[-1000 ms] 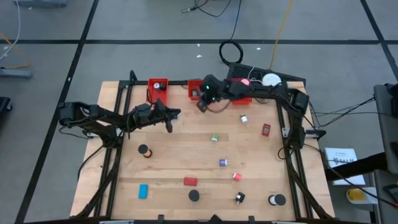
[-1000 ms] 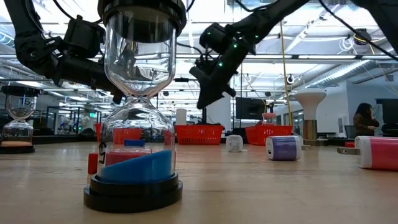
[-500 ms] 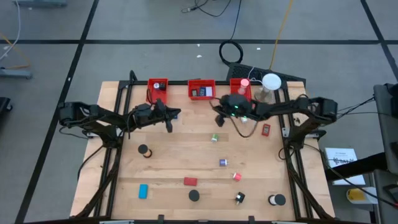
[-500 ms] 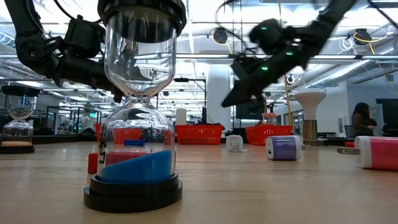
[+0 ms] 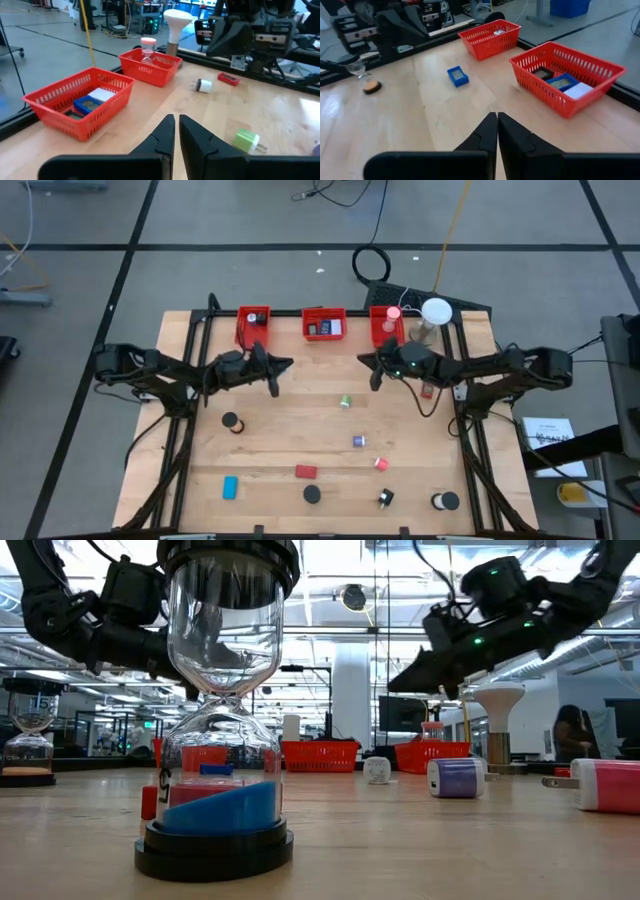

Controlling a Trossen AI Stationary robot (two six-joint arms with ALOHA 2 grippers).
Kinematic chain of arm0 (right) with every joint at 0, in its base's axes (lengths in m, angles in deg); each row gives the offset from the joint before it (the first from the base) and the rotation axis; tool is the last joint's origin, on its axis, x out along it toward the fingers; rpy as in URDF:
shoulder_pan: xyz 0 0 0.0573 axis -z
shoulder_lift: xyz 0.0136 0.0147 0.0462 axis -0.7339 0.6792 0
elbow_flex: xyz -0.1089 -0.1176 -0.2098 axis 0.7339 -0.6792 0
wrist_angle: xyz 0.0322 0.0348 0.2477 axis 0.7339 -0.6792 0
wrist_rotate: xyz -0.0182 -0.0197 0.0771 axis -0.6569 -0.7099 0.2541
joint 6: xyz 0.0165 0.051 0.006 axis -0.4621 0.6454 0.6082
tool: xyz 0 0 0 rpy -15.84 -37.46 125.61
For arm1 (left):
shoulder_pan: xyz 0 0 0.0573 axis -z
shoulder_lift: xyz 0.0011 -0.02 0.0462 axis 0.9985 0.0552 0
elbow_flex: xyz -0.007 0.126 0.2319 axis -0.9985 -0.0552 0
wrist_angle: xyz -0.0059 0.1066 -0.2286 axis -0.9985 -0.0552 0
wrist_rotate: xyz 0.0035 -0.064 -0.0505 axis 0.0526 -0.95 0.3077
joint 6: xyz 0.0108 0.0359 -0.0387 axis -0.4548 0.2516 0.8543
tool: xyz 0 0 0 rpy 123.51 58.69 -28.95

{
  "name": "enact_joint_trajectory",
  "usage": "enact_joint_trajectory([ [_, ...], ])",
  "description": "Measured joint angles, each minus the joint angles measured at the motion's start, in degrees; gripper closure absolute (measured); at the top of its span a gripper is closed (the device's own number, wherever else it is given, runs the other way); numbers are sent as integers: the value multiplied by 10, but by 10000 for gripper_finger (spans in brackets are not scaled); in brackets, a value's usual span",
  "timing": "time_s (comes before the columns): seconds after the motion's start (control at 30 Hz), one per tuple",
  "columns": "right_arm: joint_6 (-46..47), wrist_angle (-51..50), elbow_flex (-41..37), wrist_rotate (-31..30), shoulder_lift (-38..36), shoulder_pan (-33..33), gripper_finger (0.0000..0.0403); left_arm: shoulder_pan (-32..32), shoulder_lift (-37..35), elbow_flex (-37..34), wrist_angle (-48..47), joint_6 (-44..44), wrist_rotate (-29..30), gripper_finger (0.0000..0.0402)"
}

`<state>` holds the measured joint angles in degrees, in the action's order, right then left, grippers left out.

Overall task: Pick & Place Office items
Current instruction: Put the green charger adapter into the left red bin

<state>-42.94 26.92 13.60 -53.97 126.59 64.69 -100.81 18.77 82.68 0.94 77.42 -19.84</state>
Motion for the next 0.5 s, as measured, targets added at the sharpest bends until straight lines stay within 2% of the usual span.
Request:
enact_joint_trajectory([
  [0.13, 1, 33, -27, 0, -26, 0, 394, 31, 0, 19, -28, -1, 8, 376],
  [0.37, 2, 62, -70, 1, -40, 0, 395, 98, 0, 93, -181, -12, 29, 376],
  [0.5, 2, 78, -82, 0, -40, 0, 396, 132, 0, 137, -237, -15, 29, 376],
])
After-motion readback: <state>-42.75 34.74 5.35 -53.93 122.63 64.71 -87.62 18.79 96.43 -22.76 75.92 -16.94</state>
